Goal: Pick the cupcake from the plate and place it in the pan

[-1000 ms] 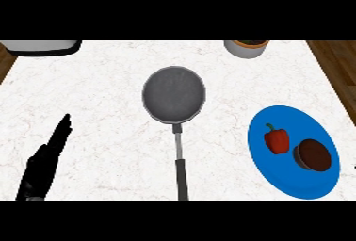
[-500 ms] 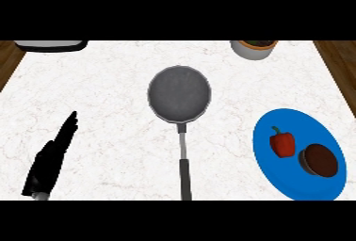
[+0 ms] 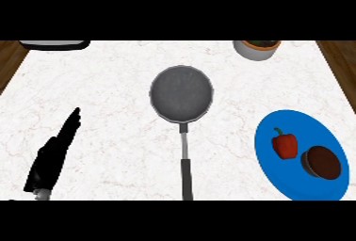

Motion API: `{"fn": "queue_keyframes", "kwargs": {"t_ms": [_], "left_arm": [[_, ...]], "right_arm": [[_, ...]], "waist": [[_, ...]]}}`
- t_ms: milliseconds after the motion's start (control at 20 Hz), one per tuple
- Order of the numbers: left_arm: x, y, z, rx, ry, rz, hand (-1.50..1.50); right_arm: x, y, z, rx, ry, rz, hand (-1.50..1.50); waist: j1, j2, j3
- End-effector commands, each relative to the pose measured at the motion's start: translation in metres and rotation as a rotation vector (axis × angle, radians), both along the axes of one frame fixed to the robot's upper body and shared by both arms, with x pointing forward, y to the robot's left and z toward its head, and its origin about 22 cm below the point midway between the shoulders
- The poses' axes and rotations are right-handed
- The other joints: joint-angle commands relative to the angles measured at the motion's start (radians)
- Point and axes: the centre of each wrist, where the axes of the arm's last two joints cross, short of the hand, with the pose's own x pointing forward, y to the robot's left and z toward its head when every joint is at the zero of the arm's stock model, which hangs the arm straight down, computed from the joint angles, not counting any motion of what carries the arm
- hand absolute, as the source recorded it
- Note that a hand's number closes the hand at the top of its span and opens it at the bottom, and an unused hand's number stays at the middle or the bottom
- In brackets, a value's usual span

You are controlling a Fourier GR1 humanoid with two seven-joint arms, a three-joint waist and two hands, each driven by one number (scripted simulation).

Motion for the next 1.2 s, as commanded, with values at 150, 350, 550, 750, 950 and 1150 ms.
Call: {"fn": "queue_keyframes", "kwargs": {"t_ms": [150, 350, 550, 750, 950, 1150], "left_arm": [[-0.005, -0.004, -0.005, 0.003, -0.011, 0.012, 0.00], [-0.010, -0.008, -0.001, 0.012, -0.003, -0.003, 0.00], [-0.015, 0.009, -0.001, 0.010, 0.002, 0.010, 0.00], [-0.008, -0.010, -0.001, 0.016, -0.002, -0.004, 0.00], [-0.019, -0.005, -0.012, 0.018, -0.005, -0.001, 0.00], [-0.007, -0.006, -0.012, 0.008, 0.010, 0.015, 0.00]], "right_arm": [[0.035, 0.023, -0.003, -0.020, 0.137, 0.071, -1.50], [0.050, 0.041, -0.013, -0.066, 0.284, 0.118, -1.50], [0.053, 0.042, -0.025, -0.071, 0.391, 0.129, -1.50], [0.069, 0.055, -0.020, -0.083, 0.413, 0.146, -1.50], [0.062, 0.047, -0.032, -0.061, 0.433, 0.167, -1.50], [0.066, 0.074, -0.033, -0.113, 0.480, 0.174, -1.50]], "waist": [[0.001, 0.000, 0.001], [0.009, 0.000, 0.001], [0.006, -0.001, 0.000], [0.006, 0.000, 0.001], [-0.001, -0.001, 0.001], [-0.003, -0.001, 0.000]]}}
